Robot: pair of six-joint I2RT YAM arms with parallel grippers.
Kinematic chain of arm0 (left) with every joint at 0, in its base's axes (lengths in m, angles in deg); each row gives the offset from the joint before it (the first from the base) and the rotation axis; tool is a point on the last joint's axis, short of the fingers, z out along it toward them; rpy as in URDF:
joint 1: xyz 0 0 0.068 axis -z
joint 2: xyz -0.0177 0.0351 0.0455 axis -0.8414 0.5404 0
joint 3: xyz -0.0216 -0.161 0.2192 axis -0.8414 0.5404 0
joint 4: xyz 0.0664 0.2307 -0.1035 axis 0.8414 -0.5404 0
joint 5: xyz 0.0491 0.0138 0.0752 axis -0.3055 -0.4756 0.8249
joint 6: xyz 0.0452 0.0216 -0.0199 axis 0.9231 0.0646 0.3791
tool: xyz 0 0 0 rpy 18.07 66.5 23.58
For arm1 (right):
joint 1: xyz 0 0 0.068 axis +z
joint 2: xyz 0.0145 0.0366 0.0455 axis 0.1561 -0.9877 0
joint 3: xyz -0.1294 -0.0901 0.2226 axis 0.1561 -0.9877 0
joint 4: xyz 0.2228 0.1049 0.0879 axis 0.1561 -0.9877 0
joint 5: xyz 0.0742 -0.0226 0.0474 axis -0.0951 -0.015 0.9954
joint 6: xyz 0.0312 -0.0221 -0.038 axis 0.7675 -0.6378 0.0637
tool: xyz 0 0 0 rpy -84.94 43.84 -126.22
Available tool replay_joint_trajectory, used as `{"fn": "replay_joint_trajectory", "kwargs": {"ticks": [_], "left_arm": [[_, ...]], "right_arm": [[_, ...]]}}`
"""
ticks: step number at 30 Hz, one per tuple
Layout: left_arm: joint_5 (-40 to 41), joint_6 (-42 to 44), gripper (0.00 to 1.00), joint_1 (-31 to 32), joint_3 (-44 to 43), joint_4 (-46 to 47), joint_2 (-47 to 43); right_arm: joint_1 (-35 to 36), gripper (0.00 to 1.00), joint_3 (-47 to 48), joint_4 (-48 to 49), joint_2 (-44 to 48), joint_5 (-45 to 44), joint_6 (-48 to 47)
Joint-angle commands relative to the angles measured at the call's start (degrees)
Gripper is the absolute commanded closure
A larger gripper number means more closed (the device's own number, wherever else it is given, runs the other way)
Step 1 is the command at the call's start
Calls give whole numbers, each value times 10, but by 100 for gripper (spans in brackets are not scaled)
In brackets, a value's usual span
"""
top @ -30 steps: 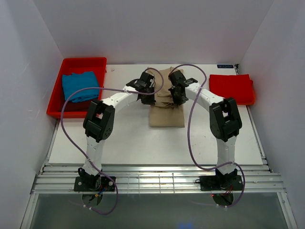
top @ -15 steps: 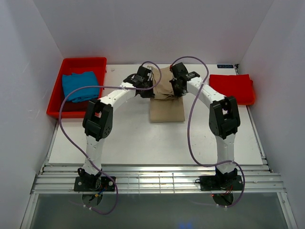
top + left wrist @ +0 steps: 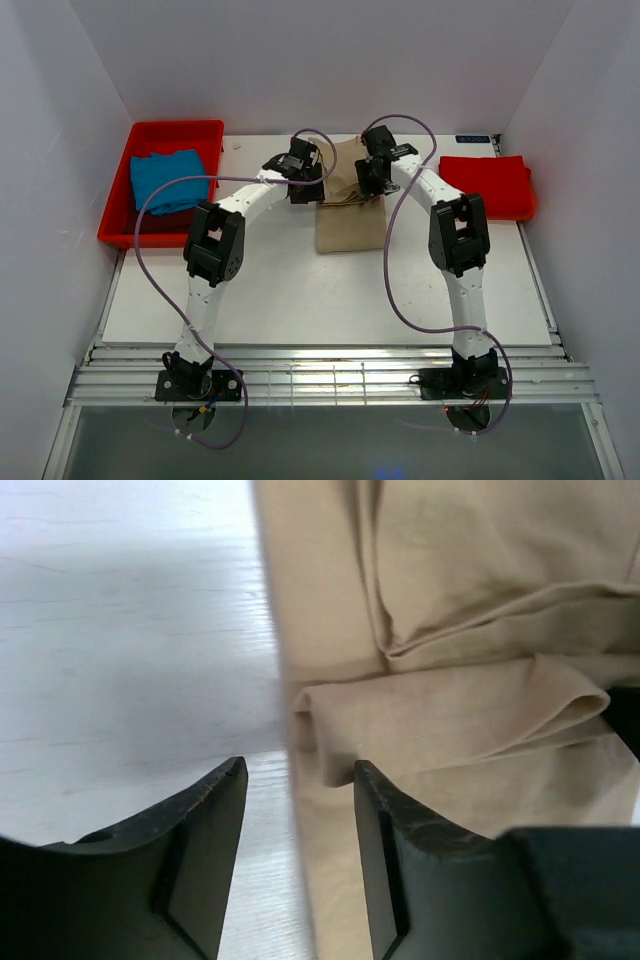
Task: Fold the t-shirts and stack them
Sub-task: Fold the tshirt
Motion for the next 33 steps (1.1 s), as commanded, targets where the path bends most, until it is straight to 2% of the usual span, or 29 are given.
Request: {"fn": "replay_joint_trajectory", "kwargs": {"ticks": [1, 3, 4, 5, 6, 9, 10, 11, 12, 13, 14, 16, 20, 27, 33], "left_arm": [[96, -7, 42, -4, -16, 3, -78], [117, -13, 41, -2, -16, 10, -122], [117, -16, 40, 0, -13, 13, -135], [114, -17, 39, 3, -9, 20, -146], [110, -21, 35, 8, -2, 24, -158], [69, -32, 35, 35, 40, 53, -190], [42, -38, 39, 52, 53, 62, -197], [32, -41, 45, 63, 65, 77, -197], [26, -44, 53, 82, 86, 83, -193], [12, -52, 84, 90, 93, 87, -183], [-1, -61, 100, 96, 100, 89, -176], [-40, -74, 100, 113, 127, 111, -163], [-61, -78, 100, 135, 159, 138, -137], [-48, -53, 100, 140, 202, 171, -110], [-36, -52, 100, 140, 220, 192, -131]], "right_arm": [[-7, 37, 16, 16, 33, -14, -5], [-7, 37, -29, 61, 88, -10, -15], [-7, 3, -44, 75, 107, -4, -18], [-7, 2, -57, 83, 123, -1, -19], [-6, 2, -76, 89, 137, 8, -19], [-6, 3, -98, 77, 175, 24, -9], [-6, 6, -112, 71, 185, 30, -3], [-6, 15, -118, 68, 187, 45, 1], [-6, 32, -123, 57, 186, 52, 4], [-7, 80, -134, 53, 185, 59, 13], [-6, 92, -140, 52, 183, 73, 15], [-6, 92, -167, 58, 181, 90, 19], [-6, 92, -204, 76, 181, 122, 37], [-7, 92, -230, 93, 182, 161, 52], [-3, 92, -225, 89, 186, 182, 55]]}}
